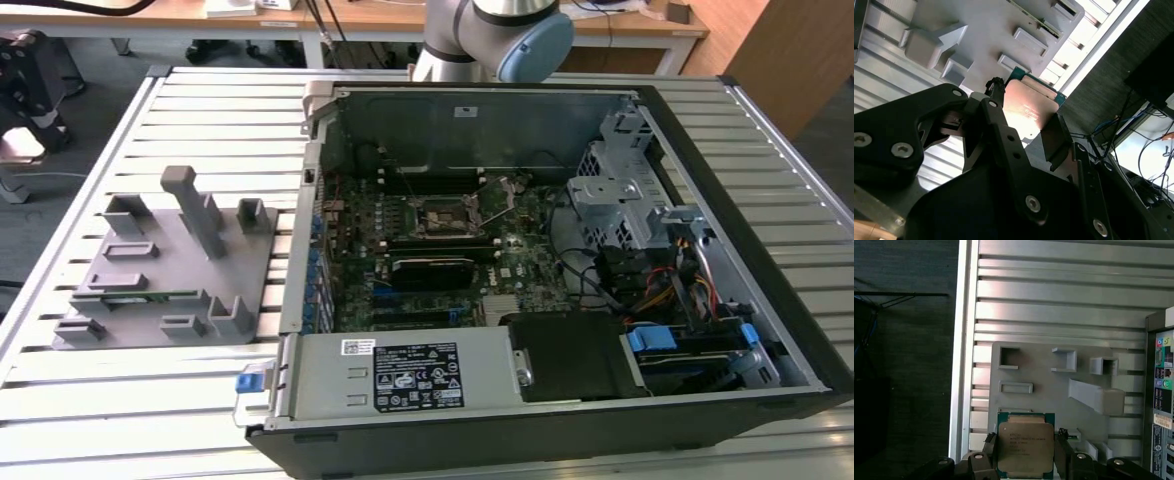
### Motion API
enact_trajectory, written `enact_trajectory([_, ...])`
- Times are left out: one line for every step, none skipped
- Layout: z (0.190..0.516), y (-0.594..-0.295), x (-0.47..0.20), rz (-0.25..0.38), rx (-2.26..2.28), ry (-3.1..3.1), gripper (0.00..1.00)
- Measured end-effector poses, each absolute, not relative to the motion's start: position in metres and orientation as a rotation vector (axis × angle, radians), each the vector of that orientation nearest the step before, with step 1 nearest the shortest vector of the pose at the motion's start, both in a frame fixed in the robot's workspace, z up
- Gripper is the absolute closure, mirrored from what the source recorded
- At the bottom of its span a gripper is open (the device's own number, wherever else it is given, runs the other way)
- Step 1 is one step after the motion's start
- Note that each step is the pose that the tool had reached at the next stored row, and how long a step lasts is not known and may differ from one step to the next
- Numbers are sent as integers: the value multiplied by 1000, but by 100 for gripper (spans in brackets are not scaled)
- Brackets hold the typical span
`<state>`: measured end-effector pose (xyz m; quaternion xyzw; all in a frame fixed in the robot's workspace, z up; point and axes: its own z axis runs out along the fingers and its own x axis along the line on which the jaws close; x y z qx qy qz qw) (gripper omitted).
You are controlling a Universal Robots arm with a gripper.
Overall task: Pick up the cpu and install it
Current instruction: 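Pick up the cpu and move it towards the insertion slot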
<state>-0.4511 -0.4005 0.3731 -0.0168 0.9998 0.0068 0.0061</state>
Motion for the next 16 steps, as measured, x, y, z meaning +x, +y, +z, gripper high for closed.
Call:
enact_trajectory([373,-400,-451,21,-52,3129,46])
enact_trajectory([374,-400,-451,21,-52,3129,46])
enact_trajectory([374,-400,-451,21,-52,3129,46])
enact_trajectory([374,-400,-451,21,-52,3129,46])
enact_trajectory([374,-400,-451,21,-52,3129,46])
enact_trajectory([374,-400,-451,21,-52,3129,46])
enact_trajectory([374,-400,-451,21,-52,3129,46])
enact_trajectory([375,-400,-451,21,-52,3129,46])
enact_trajectory([375,-400,-451,21,-52,3129,46])
enact_trajectory([375,-400,-451,21,-52,3129,46])
enact_trajectory([375,-400,-451,21,-52,3129,46])
enact_trajectory([375,-400,-451,21,-52,3129,46])
enact_trajectory([375,-400,-450,21,-52,3129,46])
enact_trajectory([375,-401,-449,21,-53,3129,46])
enact_trajectory([375,-401,-449,21,-53,3129,46])
enact_trajectory([375,-400,-448,21,-52,3130,46])
